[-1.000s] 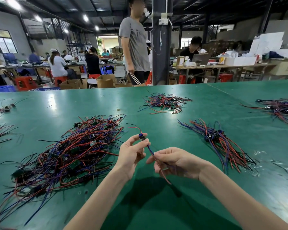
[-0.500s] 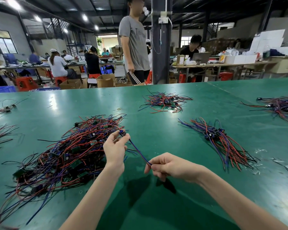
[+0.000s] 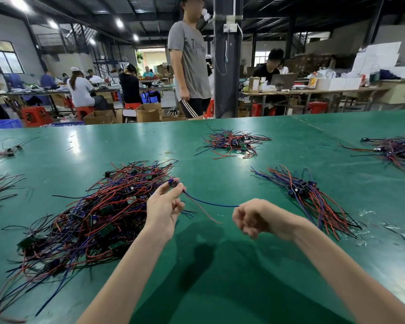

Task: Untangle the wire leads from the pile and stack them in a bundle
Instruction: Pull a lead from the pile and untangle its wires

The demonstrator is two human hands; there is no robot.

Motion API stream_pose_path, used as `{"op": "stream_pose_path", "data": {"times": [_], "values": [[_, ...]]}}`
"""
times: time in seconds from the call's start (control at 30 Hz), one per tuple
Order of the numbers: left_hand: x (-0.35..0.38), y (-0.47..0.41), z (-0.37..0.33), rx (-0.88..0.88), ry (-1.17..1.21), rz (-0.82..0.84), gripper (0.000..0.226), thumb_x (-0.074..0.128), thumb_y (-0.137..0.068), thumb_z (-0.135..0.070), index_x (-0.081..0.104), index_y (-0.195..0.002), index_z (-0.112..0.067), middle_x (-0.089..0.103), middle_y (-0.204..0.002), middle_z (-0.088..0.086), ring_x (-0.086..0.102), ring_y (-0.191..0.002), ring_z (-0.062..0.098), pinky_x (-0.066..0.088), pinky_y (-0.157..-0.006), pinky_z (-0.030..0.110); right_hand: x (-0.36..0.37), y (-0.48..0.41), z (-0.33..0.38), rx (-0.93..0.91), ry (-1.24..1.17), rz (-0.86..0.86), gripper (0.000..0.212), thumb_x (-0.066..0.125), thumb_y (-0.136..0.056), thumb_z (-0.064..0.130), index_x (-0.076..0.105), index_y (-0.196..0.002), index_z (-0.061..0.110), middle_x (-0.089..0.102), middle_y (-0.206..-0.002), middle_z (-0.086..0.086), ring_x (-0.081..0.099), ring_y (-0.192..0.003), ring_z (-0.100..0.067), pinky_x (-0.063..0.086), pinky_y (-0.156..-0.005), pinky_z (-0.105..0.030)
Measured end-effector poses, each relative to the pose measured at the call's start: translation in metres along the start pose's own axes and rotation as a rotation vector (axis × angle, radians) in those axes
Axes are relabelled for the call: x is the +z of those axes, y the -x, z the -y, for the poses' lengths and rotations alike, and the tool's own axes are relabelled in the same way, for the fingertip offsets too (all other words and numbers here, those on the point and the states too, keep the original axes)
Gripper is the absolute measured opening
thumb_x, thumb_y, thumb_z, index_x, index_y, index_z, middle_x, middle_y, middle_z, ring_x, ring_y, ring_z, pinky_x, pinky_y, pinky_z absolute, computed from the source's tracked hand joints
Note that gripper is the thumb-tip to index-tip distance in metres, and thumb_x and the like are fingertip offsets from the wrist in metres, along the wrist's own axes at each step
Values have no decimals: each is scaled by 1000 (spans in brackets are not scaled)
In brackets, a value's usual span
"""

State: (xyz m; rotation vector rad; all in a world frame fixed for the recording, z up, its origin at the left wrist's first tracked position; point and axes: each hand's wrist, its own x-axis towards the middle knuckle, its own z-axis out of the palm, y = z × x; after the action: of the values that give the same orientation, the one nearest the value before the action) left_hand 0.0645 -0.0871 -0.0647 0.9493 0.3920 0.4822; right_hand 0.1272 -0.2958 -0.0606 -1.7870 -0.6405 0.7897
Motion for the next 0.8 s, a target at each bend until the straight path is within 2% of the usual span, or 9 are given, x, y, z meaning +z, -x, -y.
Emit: {"op": "stream_pose_path", "data": {"times": [0.07, 0.13, 0.23, 0.3, 0.37, 0.5, 0.63, 0.73, 0.8], "values": [[4, 5, 2, -32, 16, 68, 15, 60, -86, 3, 63, -94, -9, 63, -62, 1, 37, -37, 1, 40, -40, 14, -11, 0, 0, 17, -92, -114, 13, 40, -60, 14, 53, -60, 10, 46, -47, -3, 33, -38, -11, 29, -42, -20], [6, 10, 7, -61, -12, 149, 15, 59, -86, 4, 63, -93, -9, 64, -63, 2, 37, -38, 2, 41, -41, 14, -15, -2, -2, 27, -112, -190, 19, 44, -78, 14, 57, -65, 10, 50, -49, -2, 32, -37, -9, 27, -41, -19], [11, 17, 20, -108, -110, 233, 18, 62, -83, 4, 65, -94, -10, 65, -66, 1, 38, -41, 3, 44, -44, 15, -4, -4, -3, 2, -155, -101, 23, 54, -92, 23, 69, -84, 8, 66, -67, -5, 35, -40, -7, 26, -40, -16], [15, 22, 30, -120, -154, 268, 20, 63, -82, 5, 66, -94, -10, 63, -67, 4, 40, -43, 4, 45, -46, 17, 11, -6, -6, -28, -191, -15, 26, 59, -88, 29, 69, -92, 6, 71, -76, -8, 37, -41, -6, 28, -39, -15], [17, 25, 38, -118, -182, 301, 19, 63, -82, 4, 65, -95, -9, 60, -68, 6, 43, -48, 9, 46, -47, 21, 25, -9, -7, -72, -205, 15, 21, 63, -83, 29, 72, -85, 10, 71, -74, -7, 37, -39, -4, 28, -38, -14], [17, 26, 45, -82, -262, 334, 21, 64, -84, -3, 65, -101, -15, 65, -77, 4, 54, -57, 11, 46, -57, 23, 32, -9, -7, -118, -212, -49, 24, 58, -91, 14, 69, -70, 14, 66, -62, -2, 39, -36, -3, 28, -37, -14], [16, 25, 46, -96, -354, 355, 29, 67, -85, -14, 61, -113, -21, 69, -101, -3, 59, -65, 2, 45, -60, 19, 12, -8, 1, -161, -113, -252, 25, 53, -95, 9, 65, -73, 8, 60, -52, 4, 38, -34, -2, 28, -37, -14], [16, 26, 49, -127, -359, 370, 26, 65, -86, -14, 61, -112, -19, 67, -106, 2, 57, -68, 6, 47, -59, 19, -20, -8, 9, -219, -52, -482, 24, 51, -95, 6, 64, -75, 8, 59, -58, -1, 41, -38, 1, 30, -39, -11], [15, 26, 49, -132, -357, 373, 23, 64, -87, -12, 62, -109, -17, 68, -106, 3, 58, -68, 8, 48, -59, 20, -46, -6, 8, -241, 56, -664, 28, 51, -95, 6, 63, -71, 12, 61, -65, -6, 47, -49, -3, 34, -49, -13]]}}
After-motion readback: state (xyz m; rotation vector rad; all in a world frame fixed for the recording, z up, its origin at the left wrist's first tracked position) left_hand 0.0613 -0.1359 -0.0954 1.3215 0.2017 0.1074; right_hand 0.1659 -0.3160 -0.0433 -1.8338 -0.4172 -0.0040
